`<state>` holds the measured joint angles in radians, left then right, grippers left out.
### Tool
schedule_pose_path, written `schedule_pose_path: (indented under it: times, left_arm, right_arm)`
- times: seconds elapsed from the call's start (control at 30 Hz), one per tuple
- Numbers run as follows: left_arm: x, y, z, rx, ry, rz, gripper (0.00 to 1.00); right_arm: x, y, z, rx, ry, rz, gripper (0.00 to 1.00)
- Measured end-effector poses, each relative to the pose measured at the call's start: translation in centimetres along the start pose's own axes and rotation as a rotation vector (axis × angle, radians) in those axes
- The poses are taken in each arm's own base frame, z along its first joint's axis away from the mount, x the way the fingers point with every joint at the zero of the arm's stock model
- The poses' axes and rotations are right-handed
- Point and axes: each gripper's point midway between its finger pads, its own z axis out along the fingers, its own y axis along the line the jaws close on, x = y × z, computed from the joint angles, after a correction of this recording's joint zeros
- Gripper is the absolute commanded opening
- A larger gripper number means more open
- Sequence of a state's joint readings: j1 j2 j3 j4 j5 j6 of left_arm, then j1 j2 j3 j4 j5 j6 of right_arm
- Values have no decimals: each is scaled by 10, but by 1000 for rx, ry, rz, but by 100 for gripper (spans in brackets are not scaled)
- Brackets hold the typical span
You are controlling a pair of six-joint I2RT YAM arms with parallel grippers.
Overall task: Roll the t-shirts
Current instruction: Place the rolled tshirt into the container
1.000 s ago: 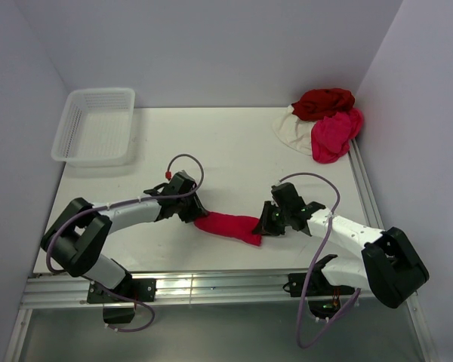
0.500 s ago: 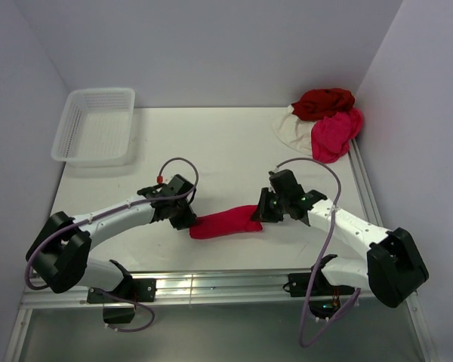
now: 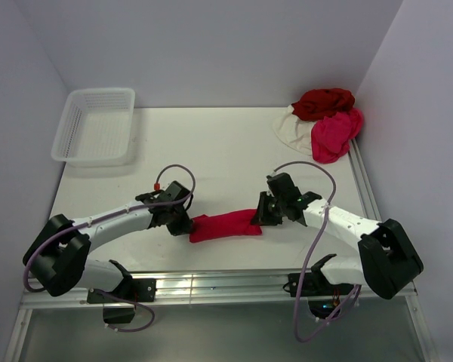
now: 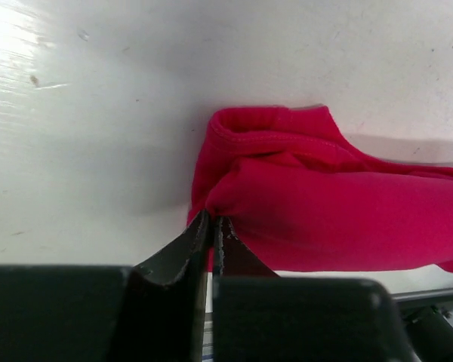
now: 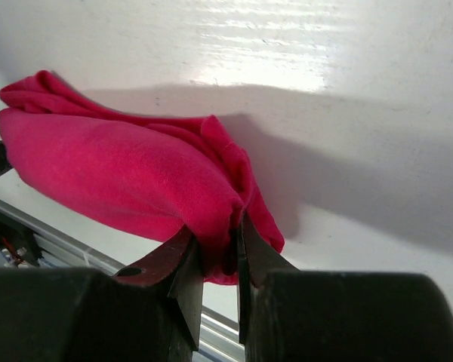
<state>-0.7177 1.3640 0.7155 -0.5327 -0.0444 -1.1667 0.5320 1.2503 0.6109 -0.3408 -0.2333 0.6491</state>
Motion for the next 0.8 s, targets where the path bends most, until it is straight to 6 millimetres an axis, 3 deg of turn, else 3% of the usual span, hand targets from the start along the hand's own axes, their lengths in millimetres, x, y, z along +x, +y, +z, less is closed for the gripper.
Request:
schedule_pose_path:
  times: [0.2,0.47,0.8]
  left_arm:
    - [5,0,6,40,9,-8,17]
    - [4,6,7,26,0,33,43]
    - [2,4,14,22,10,98,46]
  right_arm:
    - [3,-3,7,-9,-1,7,0]
    - [2,-5,10,-10,6,15,0]
    - [1,-6,10,-11,7,22,0]
